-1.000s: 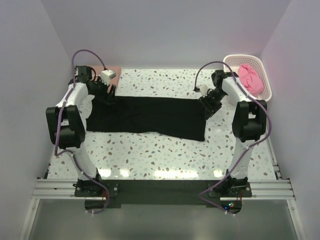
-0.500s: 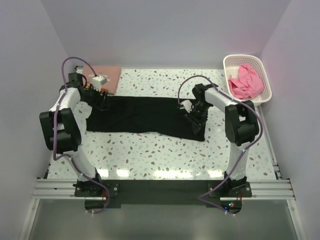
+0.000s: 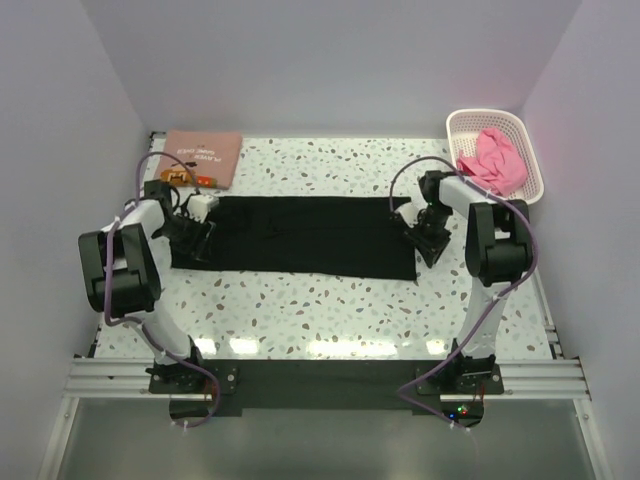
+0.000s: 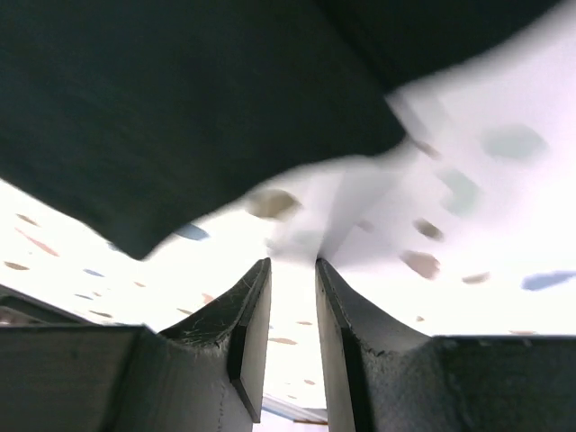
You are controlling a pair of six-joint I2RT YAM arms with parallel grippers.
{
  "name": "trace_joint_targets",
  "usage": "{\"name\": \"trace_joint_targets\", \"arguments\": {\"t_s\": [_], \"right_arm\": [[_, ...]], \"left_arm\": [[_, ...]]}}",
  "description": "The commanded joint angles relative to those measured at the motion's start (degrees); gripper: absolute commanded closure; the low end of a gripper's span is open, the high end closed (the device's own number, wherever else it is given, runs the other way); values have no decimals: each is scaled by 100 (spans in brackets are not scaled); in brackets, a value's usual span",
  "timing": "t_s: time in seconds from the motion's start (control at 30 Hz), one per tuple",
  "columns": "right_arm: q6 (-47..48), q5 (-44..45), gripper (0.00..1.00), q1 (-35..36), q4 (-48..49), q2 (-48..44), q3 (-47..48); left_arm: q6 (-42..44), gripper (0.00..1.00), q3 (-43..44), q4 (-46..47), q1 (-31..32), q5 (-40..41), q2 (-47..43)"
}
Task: Fold and stack the t-shirts
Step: Fold the tshirt
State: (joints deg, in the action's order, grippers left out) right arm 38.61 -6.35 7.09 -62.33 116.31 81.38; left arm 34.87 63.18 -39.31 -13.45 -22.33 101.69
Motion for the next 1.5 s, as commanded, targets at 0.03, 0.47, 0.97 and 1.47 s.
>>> {"name": "trace_joint_targets", "arguments": {"t_s": [0.03,0.47,0.97,1.47], "right_arm": [[419,293,69,-138,-192,-134,114],[-196,-1211,68,231,-649,-408,870],[-328,-1070,68,231,-482,-311,853],[-275,-1017,69,231,-561,-215,958]], "left_arm": [[617,39,-122,-701,-123,-742,-385],[-226,30,-350,1584,1766,553,-1477],[-500,60,-156,2358,2514,2119,-799],[670,92,-236,1260,1969,897,-1266]]}}
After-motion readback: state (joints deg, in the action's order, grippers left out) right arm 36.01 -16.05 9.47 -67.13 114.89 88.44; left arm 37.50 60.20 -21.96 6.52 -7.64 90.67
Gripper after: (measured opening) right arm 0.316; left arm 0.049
